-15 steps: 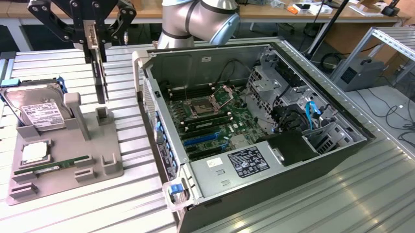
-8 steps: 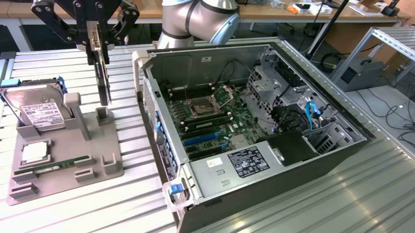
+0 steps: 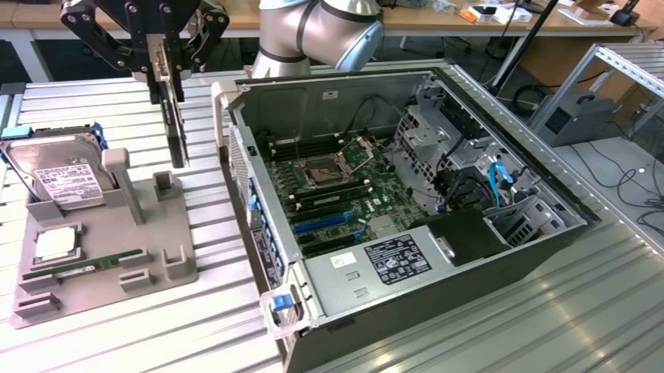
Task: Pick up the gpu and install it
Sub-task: 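Pick up the gpu and move the gpu toward the slot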
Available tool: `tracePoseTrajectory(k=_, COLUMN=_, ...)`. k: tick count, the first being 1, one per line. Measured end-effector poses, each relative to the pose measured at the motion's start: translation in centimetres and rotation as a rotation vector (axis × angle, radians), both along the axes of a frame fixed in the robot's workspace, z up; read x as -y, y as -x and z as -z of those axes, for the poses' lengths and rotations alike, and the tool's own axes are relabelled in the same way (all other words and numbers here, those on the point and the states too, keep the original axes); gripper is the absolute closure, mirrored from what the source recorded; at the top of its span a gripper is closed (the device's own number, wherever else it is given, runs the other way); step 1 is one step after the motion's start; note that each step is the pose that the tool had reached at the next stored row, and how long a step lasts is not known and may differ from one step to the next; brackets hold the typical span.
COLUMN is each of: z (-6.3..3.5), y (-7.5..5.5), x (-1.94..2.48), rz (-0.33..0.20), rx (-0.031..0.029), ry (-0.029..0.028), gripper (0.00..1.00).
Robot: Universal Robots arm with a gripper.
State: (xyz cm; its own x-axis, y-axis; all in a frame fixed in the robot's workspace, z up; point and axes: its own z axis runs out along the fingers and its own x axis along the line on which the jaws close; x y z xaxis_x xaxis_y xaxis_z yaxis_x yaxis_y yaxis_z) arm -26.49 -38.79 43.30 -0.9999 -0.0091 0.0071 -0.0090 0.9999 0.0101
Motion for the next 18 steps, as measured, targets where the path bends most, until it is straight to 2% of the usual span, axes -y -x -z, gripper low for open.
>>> tracePoseTrajectory(k=5, z=0.0, y=0.0, x=0.0, rz=0.0, rx=0.0001, ry=0.0, gripper=0.73)
tracePoseTrajectory(k=18, z=0.01, y=-2.2, x=0.0, rz=0.0, rx=0.0001, ry=0.0001, gripper=0.73)
